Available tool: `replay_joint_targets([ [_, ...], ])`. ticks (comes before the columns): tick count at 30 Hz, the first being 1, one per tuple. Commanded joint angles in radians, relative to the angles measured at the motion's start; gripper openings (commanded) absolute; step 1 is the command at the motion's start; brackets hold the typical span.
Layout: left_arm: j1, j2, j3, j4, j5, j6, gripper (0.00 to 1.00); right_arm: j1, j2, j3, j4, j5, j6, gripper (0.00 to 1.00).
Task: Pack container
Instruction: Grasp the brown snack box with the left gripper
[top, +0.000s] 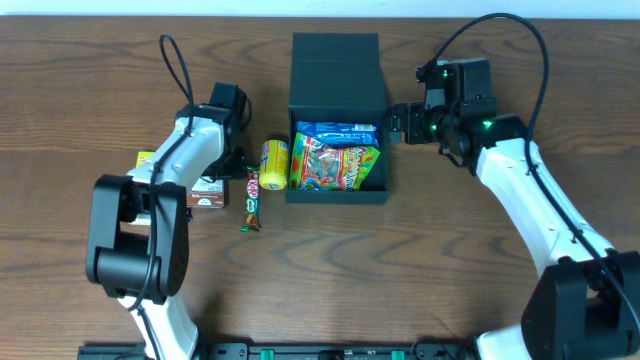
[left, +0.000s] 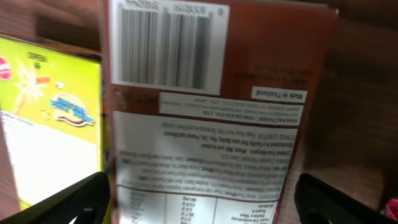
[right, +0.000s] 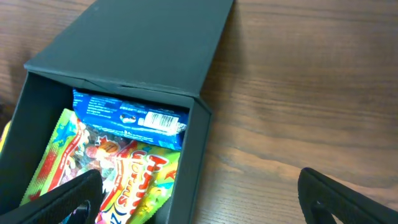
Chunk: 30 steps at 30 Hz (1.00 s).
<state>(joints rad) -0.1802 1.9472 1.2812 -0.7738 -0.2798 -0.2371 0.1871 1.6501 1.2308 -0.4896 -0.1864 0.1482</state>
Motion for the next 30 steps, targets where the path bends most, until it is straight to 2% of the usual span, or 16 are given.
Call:
replay_joint_targets([
  [1, 0.004, 0.024, -0.017, 0.002, 0.018, 0.005, 0.95, -0.005, -0.008, 0.012, -0.001, 0.003, -0.016, 0.99],
  [7, 0.005, 0.027, -0.018, 0.005, 0.018, 0.005, 0.96, -0.005, -0.008, 0.012, 0.000, 0.003, -0.016, 0.99],
  [10, 0.005, 0.027, -0.018, 0.005, 0.019, 0.005, 1.00, -0.005, -0.008, 0.012, -0.001, 0.003, -0.016, 0.99],
  [11, 0.005, 0.028, -0.018, 0.005, 0.019, 0.005, 0.95, -0.005, -0.008, 0.012, -0.001, 0.003, -0.016, 0.99],
  [14, 0.005, 0.028, -0.018, 0.005, 0.018, 0.005, 0.90, -0.005, -0.008, 0.012, -0.001, 0.003, -0.027, 0.99],
  [26, 0.005, 0.027, -0.046, 0.023, 0.018, -0.014, 0.86, -0.005, -0.008, 0.012, 0.000, 0.003, -0.034, 0.99],
  [30, 0.005, 0.027, -0.045, 0.022, 0.018, -0.014, 0.78, -0.005, -0.008, 0.012, 0.000, 0.003, -0.034, 0.99],
])
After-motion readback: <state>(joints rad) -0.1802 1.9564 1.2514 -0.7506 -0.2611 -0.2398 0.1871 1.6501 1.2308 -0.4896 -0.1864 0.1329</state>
